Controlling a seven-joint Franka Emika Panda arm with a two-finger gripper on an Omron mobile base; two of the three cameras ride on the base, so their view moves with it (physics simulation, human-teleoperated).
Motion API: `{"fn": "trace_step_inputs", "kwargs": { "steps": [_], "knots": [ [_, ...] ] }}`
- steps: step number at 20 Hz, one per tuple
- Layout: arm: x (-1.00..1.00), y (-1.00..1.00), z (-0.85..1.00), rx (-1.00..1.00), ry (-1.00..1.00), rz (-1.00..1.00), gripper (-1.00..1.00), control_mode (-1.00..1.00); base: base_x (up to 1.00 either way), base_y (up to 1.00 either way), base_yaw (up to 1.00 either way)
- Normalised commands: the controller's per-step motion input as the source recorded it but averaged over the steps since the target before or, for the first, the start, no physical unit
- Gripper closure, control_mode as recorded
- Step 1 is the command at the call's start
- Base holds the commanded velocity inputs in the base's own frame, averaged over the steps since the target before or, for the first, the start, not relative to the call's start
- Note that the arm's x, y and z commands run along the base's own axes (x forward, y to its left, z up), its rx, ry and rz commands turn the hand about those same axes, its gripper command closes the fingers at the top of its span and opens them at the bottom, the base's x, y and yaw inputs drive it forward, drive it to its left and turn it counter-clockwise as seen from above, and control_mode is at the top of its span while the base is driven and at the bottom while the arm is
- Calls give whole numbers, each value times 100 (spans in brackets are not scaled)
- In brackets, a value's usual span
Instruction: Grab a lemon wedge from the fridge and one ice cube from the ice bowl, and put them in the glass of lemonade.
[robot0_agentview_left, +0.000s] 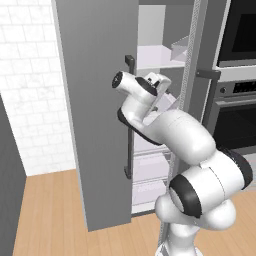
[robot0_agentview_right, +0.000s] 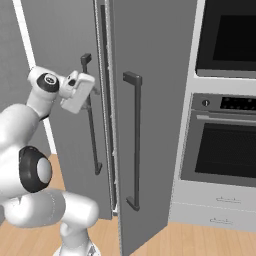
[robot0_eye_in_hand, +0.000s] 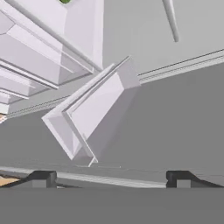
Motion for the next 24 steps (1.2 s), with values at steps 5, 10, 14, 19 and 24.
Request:
{"fn": "trace_step_inputs", "kwargs": {
  "steps": [5, 10, 14, 19, 24],
  "knots": [
    [2, -37, 0, -10, 11, -11, -100, -100, 0, 0, 0],
    [0, -42, 0, -8, 12, -16, -100, -100, 0, 0, 0],
    [0, -41, 0, -6, 11, -18, -100, -100, 0, 0, 0],
    [-2, -39, 0, -5, 8, -19, -100, -100, 0, 0, 0],
    [-29, -33, 0, -5, 2, -15, -100, -100, 0, 0, 0]
  ]
}}
